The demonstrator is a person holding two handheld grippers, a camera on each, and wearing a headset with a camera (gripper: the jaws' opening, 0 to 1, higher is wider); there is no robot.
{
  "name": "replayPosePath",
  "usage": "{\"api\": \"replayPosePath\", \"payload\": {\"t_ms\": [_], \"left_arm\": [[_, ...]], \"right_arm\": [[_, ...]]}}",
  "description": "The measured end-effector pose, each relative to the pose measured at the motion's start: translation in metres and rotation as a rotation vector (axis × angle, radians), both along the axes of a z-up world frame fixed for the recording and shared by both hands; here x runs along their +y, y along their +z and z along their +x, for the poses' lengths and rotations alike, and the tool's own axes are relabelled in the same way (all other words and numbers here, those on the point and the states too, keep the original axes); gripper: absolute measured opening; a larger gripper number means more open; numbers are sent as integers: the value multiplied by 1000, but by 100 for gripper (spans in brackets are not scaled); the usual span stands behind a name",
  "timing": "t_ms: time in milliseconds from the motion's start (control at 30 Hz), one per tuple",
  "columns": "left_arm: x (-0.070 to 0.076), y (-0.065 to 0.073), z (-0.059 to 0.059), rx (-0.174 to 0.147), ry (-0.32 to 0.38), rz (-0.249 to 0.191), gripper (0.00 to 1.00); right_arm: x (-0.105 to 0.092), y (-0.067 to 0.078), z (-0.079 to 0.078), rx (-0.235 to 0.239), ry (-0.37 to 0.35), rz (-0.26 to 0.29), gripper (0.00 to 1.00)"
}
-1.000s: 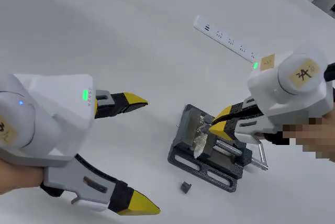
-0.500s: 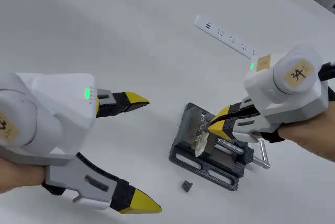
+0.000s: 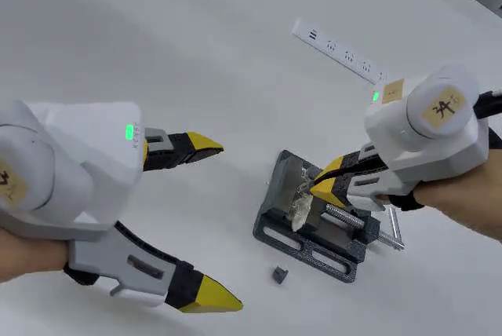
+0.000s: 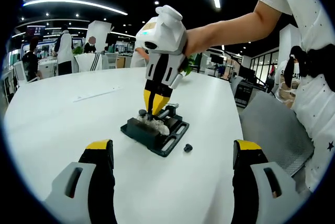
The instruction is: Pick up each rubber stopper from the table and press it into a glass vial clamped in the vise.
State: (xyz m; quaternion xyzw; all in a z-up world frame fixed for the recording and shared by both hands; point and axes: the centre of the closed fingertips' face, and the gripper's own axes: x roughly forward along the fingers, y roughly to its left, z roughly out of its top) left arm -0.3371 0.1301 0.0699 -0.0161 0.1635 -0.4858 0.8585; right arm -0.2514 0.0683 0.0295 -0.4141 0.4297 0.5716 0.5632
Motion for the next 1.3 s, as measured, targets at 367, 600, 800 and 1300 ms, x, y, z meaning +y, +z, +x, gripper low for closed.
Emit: {"api": "replayPosePath", "payload": {"t_ms": [367, 600, 800, 1300], "left_arm": [[-2, 1, 0, -2, 3, -9, 94], [-3, 1, 0, -5, 1, -12, 94], [-3, 2, 0, -7, 2, -11, 94], [-3, 2, 0, -9, 5, -16, 94]], "right_arm": [[0, -1, 0, -3, 11, -19, 2], [0, -1, -1, -1, 13, -22, 1], [0, -2, 0, 5, 17, -28, 1], [1, -3, 1, 11, 33, -55, 1]]}}
